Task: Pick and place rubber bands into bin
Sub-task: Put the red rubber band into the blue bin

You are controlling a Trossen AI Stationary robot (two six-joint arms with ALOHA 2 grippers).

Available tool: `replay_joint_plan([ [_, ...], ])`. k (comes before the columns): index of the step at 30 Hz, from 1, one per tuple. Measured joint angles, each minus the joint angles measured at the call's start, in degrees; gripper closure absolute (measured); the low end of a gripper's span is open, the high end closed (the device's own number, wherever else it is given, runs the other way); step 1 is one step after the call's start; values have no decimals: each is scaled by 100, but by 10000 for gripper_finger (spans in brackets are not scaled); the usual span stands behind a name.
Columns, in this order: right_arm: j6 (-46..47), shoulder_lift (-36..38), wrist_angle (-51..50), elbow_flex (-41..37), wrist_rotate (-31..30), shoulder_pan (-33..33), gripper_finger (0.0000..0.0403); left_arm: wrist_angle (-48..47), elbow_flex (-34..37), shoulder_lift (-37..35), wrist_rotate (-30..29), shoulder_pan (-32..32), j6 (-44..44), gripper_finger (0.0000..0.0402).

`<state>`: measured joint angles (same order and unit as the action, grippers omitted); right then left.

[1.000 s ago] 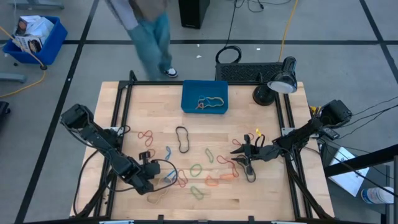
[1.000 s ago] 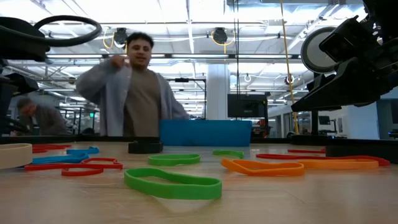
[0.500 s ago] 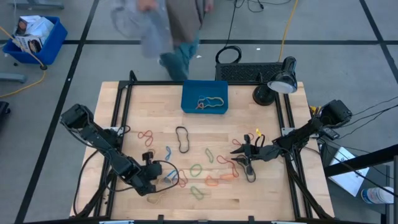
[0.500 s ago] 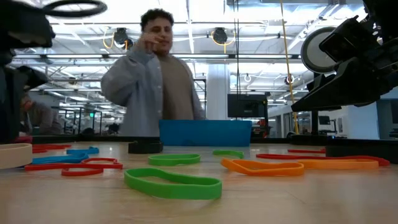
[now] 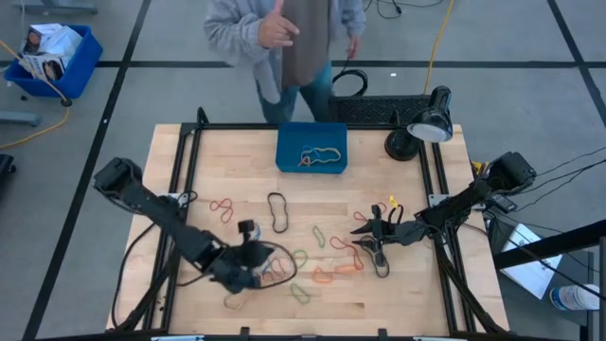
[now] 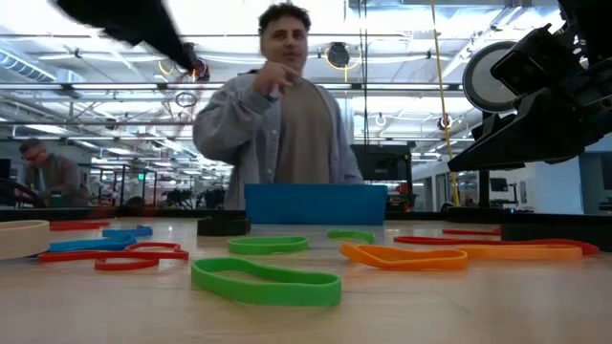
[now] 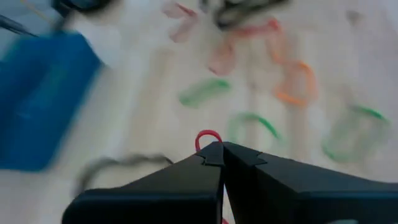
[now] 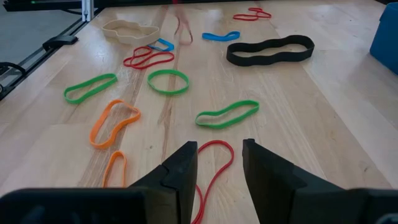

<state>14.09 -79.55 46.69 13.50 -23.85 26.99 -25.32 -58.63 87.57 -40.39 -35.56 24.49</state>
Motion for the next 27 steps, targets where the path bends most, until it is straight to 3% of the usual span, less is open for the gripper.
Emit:
replay_joint_plan([
  [6,-1,0,1,0,1,1,284,29,-335,-2,-610,1016,-993,400],
  [14,-1,0,-1,0,1,1,284,1168,-359,-2,-605,2401,-2546,400],
  [21,-1,0,-1,0,0,1,284,2913,-359,-3,392,3451,-3975,400],
  [27,-1,0,1,0,0,1,284,3148,-359,24,741,4386,-4186,400],
])
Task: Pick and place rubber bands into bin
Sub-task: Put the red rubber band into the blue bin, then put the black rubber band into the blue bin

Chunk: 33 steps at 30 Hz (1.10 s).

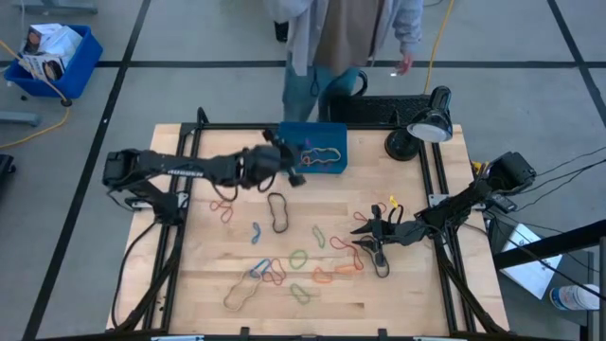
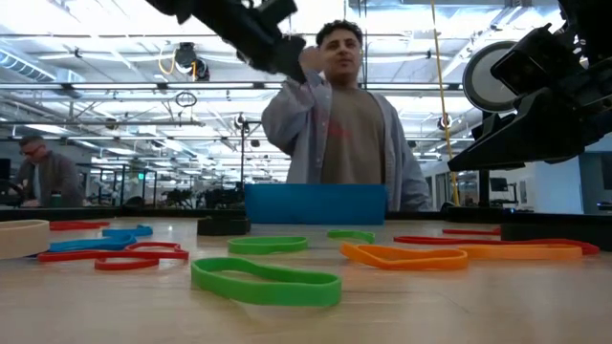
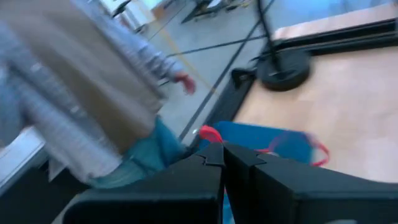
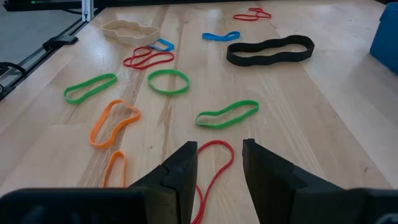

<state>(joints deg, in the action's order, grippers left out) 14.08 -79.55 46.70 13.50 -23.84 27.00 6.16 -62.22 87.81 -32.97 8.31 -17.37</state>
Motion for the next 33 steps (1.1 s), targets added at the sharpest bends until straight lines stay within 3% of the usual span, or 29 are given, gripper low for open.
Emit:
replay_joint_plan([
  [11,-1,2,22,0,-2,0,284,192,-4,391,1288,1333,748,383],
  [15,1,2,29,0,-2,-2,284,210,-2,721,1703,1489,809,382],
  [21,-1,2,20,-2,-2,0,284,247,-2,1032,1824,1511,741,373],
  [26,1,2,22,-2,-2,0,284,157,0,1060,2075,1525,756,305],
  [33,-1,2,22,-2,-2,-1,284,-725,0,703,1833,1472,883,184],
])
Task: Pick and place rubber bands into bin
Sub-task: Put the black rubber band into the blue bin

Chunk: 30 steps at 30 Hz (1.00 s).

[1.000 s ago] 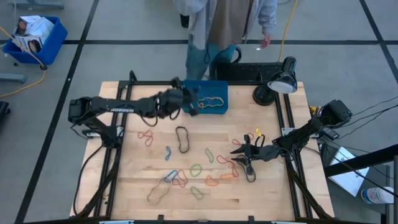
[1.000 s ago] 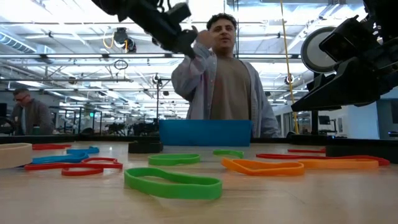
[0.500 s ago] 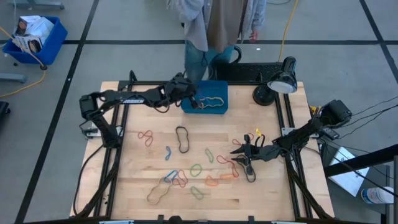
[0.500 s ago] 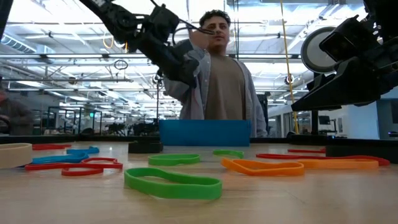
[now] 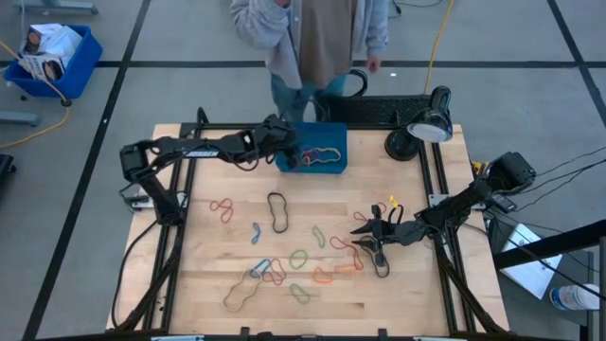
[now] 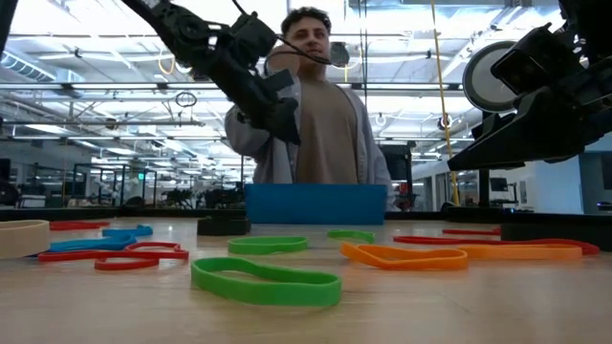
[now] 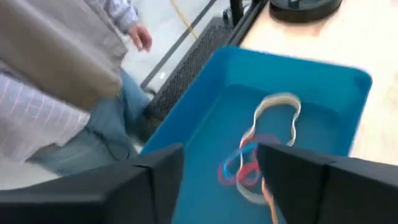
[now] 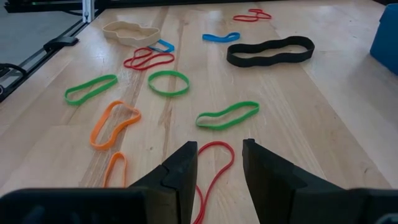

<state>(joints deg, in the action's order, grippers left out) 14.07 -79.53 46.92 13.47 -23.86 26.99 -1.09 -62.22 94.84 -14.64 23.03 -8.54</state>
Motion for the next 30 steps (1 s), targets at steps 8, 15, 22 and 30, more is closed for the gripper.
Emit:
replay_joint_plan([
  [8,1,0,0,0,0,1,284,-1634,44,-955,-1141,-686,879,171],
  [15,1,0,52,0,0,1,284,-1475,535,-1819,-1809,-1958,1478,230],
  [22,1,0,175,-2,0,0,284,-1478,1024,-2207,-2473,-3138,1995,274],
  [30,1,0,170,-2,0,-1,284,-1440,1260,-2205,-2923,-3871,2275,294],
])
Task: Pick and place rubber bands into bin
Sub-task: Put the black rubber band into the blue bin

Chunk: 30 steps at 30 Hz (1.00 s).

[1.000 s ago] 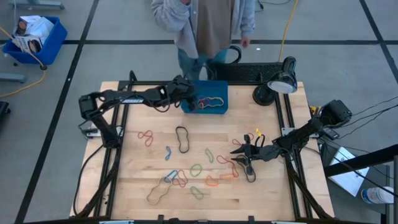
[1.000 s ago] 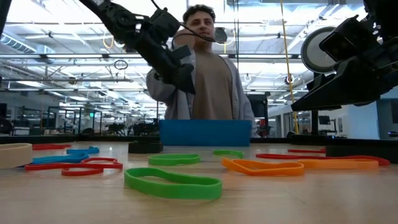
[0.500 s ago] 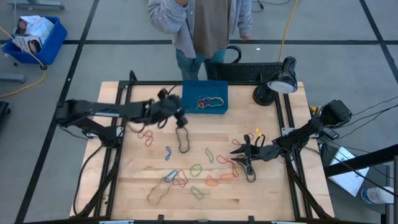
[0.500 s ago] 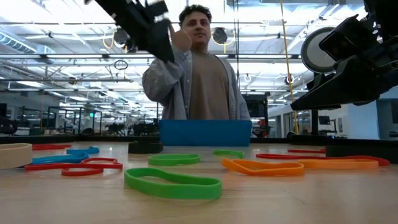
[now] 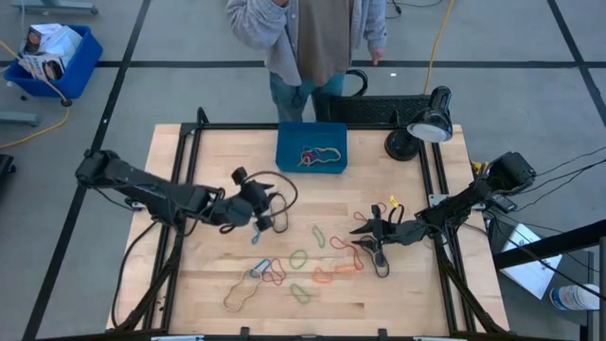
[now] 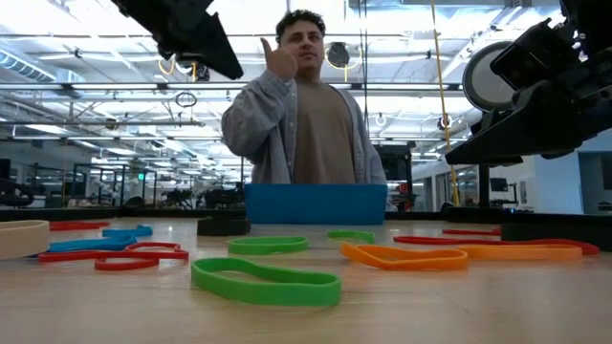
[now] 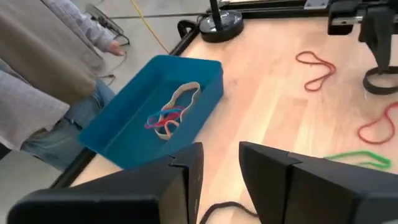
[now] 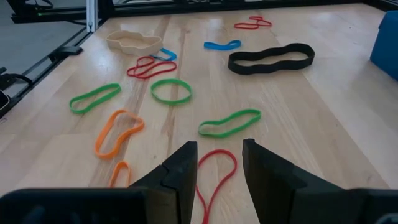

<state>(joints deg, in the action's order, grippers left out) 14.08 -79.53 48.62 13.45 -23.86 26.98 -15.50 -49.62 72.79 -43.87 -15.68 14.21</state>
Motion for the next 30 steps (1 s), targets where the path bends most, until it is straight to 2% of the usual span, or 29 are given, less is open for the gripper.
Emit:
replay_joint_plan([
  [7,0,0,0,0,0,2,284,241,174,-27,-1000,-571,101,296],
  [18,-2,0,0,0,0,0,284,-224,208,-916,-1214,-1354,387,296],
  [24,0,0,0,1,0,2,284,-60,890,-1514,-1826,-1963,925,296],
  [30,0,0,0,2,0,1,284,539,1864,-1914,-2108,-2411,1444,296],
])
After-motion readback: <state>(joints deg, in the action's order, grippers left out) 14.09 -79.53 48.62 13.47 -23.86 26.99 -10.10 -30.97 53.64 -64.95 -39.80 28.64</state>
